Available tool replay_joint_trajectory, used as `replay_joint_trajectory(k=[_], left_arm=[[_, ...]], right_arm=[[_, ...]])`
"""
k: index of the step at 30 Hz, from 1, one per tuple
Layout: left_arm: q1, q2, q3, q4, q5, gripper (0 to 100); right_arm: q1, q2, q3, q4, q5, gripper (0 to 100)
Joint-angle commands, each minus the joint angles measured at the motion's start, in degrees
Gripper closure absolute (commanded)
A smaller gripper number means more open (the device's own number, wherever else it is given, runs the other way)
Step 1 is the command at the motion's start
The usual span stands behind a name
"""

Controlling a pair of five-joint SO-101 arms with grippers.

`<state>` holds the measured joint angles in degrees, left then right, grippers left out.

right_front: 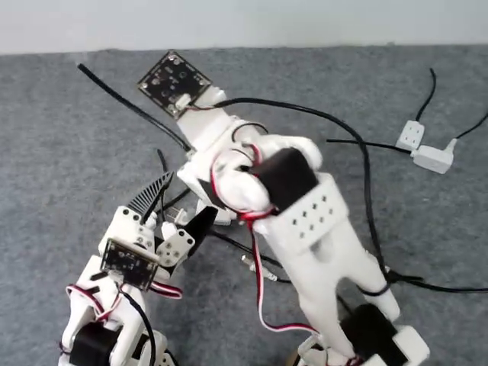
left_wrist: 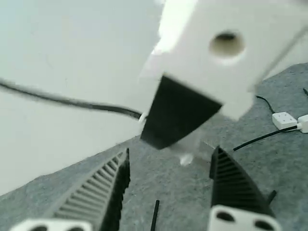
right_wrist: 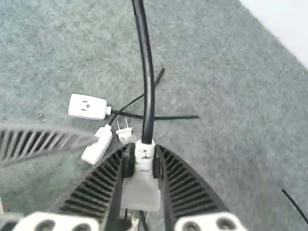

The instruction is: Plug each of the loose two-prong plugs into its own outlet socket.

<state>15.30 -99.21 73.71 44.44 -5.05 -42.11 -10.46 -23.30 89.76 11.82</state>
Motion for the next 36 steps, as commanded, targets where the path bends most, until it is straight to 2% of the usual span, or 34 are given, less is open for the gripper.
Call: replay_joint_trajectory(k=[1,10,17,22,30,36], left_arm=[[-1.32,-0.18,0.40,-2.11,-0.97,74],[-1.76,-0.18,3.21,-4.66,-1.05,74],[-6.86,-0.44,5.49,-6.68,-0.97,74],[-6.77,-0.44,5.58,-6.59,-0.79,74],[-6.86,-0.44,6.46,-5.71,-0.79,74],[-7.12,-0.44,6.73,-5.36,-0.70,74]], right_arm=[[-0.75,-4.44,-3.43,2.42,-0.88,99.0],[-1.98,-6.11,-3.08,7.52,-0.88,99.0],[-1.80,-6.02,-3.08,10.51,-1.32,99.0],[-1.63,-5.49,-2.99,12.09,-1.32,99.0],[-1.45,-5.49,1.85,9.71,-1.41,99.0],[4.35,-5.32,6.33,2.68,-1.41,99.0]])
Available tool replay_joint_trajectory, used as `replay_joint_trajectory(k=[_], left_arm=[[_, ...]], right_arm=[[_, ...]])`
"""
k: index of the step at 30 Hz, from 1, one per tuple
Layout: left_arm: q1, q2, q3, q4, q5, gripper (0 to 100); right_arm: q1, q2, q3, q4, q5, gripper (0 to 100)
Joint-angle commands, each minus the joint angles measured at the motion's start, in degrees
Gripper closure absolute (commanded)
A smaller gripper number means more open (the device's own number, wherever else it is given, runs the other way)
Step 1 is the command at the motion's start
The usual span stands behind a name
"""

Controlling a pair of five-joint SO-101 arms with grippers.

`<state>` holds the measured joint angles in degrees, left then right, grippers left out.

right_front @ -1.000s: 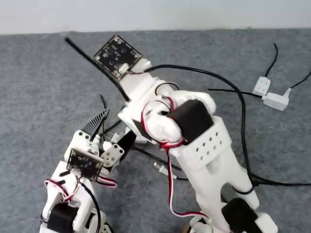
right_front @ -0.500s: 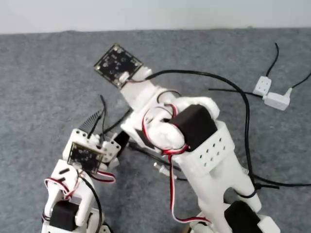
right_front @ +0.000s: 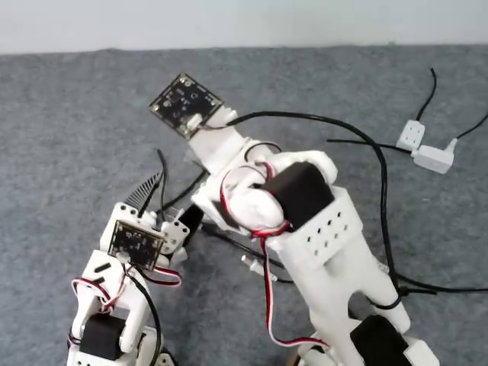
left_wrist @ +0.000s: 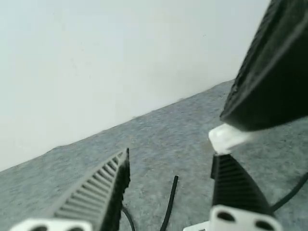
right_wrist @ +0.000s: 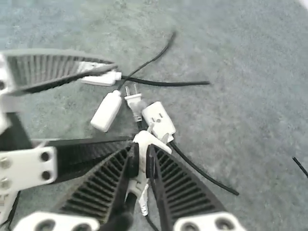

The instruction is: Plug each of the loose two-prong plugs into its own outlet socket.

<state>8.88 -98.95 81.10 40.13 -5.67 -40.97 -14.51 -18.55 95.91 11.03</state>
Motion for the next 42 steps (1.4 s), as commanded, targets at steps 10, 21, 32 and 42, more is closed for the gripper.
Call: replay_joint_trajectory(k=[10,21,32,42], left_arm=[[-0.79,-0.70,-0.57,-0.26,-0.09,74],[-9.85,-0.53,4.62,-9.67,0.79,74],[-18.46,-0.70,11.65,-12.40,7.56,74],[-16.88,-0.70,15.52,-16.97,5.10,74]], right_arm=[[4.79,-1.36,12.13,-11.65,-0.26,99.0],[11.47,-0.57,15.82,-3.91,0.00,98.6],[18.86,0.40,26.90,3.74,19.60,89.7],[15.43,0.31,44.84,-7.34,18.11,85.1]])
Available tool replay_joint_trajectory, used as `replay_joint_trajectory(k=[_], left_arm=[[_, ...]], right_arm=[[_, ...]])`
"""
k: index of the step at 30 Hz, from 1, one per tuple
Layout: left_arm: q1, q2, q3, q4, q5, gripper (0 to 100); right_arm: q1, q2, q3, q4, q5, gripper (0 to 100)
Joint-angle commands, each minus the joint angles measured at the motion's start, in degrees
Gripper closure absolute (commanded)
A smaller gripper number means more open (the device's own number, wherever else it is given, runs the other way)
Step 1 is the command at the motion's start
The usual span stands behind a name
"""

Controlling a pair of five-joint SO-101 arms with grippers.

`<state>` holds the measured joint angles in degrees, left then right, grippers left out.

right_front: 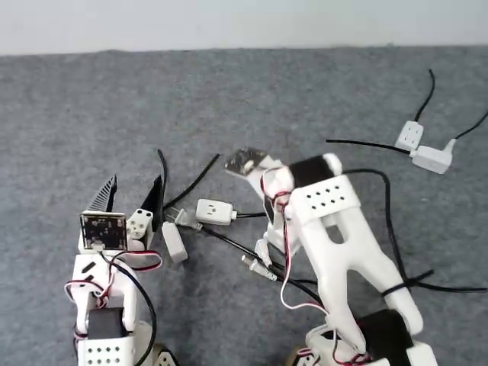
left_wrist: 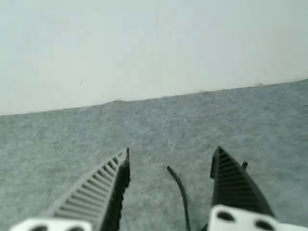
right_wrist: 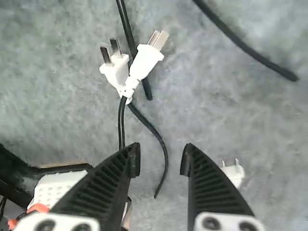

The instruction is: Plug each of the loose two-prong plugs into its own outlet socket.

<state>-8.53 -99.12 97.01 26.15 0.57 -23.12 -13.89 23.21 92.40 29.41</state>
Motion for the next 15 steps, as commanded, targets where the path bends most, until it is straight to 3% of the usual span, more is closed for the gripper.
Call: replay_joint_trajectory(k=[1,9,15], left_arm=[[0.53,-0.53,-0.40,-3.08,-1.14,74],[0.53,-0.53,-0.40,-3.08,-1.14,74],[0.53,-0.53,-0.40,-3.08,-1.14,74]], right_arm=[[-3.91,-0.31,4.31,-4.62,-0.26,85.1],[-16.66,-0.31,5.27,-7.25,-12.31,84.9],[-16.75,-0.22,5.36,-11.12,-20.13,84.8]])
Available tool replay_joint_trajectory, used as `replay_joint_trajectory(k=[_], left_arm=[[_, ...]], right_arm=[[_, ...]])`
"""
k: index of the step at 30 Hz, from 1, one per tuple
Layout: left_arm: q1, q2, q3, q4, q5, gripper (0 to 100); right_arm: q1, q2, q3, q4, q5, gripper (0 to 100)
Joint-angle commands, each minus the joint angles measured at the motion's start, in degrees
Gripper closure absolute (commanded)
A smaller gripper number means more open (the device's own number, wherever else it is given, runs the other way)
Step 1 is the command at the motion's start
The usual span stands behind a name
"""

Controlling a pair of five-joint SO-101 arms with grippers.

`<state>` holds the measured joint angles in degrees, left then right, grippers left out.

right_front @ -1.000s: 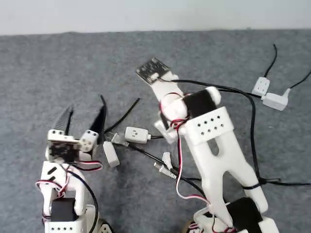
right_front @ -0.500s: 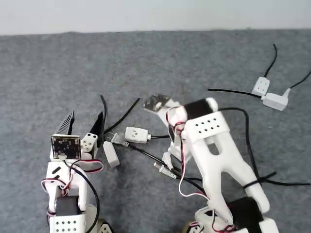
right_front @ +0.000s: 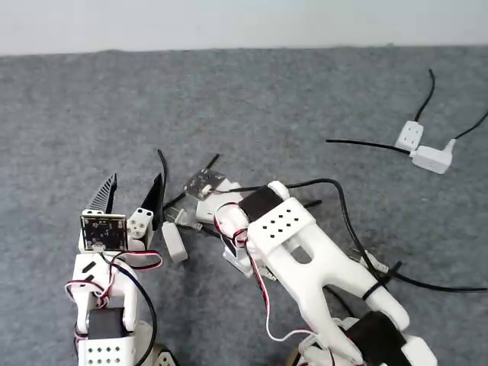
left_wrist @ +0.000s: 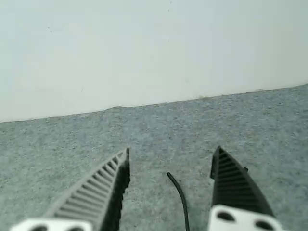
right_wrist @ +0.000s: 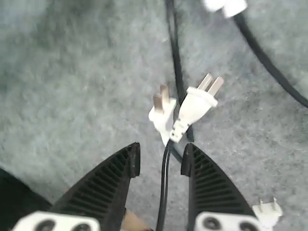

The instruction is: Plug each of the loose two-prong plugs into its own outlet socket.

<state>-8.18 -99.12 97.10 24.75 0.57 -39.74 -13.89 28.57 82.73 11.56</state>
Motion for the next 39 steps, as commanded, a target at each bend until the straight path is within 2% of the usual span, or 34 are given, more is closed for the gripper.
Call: replay_joint_trajectory(k=[1,8,13,18,35,39], left_arm=[[0.18,-0.53,-0.48,-1.67,-1.14,74],[0.18,-0.53,-0.48,-1.67,-1.14,74],[0.18,-0.53,-0.48,-1.67,-1.14,74],[0.18,-0.53,-0.48,-1.67,-1.14,74],[1.41,-0.26,-0.40,-1.58,-2.73,74],[1.32,-0.26,-0.40,-1.58,-2.73,74]], right_arm=[[0.22,-0.22,0.00,-1.54,-2.46,84.8],[5.14,0.57,0.09,-3.91,-2.73,84.7],[7.52,8.84,-0.26,-7.87,-2.73,84.7],[7.16,16.13,-0.53,-12.70,-2.81,84.7],[7.52,16.92,0.00,-15.78,-2.73,85.4],[7.60,17.01,0.00,-16.84,-2.29,96.1]])
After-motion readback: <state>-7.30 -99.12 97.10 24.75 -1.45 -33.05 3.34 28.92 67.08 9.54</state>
